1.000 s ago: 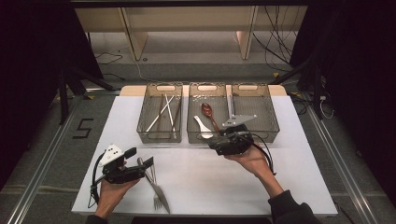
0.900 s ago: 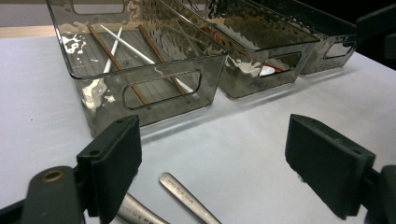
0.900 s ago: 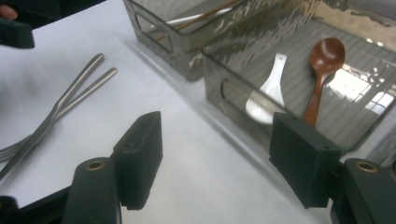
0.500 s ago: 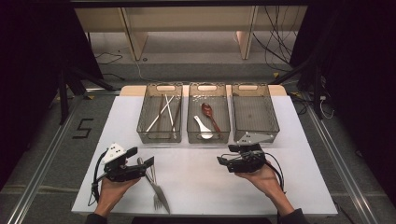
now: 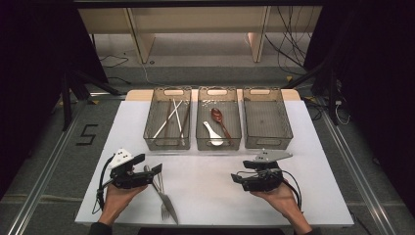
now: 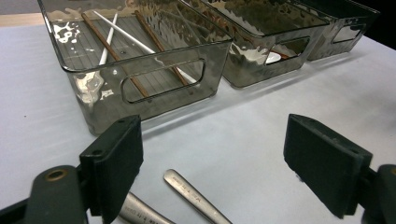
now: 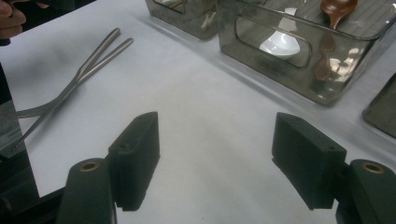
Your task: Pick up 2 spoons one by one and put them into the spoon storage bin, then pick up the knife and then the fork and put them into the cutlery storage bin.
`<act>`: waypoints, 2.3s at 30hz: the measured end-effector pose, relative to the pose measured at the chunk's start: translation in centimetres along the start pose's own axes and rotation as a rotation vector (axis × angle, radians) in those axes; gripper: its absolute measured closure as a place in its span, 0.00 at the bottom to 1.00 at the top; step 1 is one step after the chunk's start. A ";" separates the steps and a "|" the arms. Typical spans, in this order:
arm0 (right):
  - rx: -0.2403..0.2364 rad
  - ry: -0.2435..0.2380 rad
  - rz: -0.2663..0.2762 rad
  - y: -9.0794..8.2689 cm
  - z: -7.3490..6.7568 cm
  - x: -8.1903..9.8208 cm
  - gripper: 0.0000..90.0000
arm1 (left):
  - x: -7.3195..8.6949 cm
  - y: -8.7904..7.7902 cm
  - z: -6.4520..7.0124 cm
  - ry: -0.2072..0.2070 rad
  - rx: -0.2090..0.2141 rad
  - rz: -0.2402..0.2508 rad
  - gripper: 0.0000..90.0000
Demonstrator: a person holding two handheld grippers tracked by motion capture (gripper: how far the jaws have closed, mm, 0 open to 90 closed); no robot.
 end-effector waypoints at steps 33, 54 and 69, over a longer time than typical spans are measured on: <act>0.013 0.027 -0.003 -1.2 0.2 2.3 0.36 | -0.6 1.7 -1.4 0.126 0.010 -0.231 0.56; 0.011 0.000 -0.037 -0.8 -0.2 2.6 0.36 | 1.3 3.3 -1.5 0.220 0.042 -0.396 0.99; 0.010 -0.006 -0.041 -1.0 -0.2 2.6 0.36 | 1.7 3.4 -1.1 0.269 0.019 -0.533 0.99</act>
Point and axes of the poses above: each handheld gripper's, and its own axes: y roughly forward along the jaws, x roughly out of its underside, z roughly to its right, the point moved 1 cm from there along y, roughly forward along the jaws, and after that the axes turned 13 degrees about y, right-handed, at the moved point
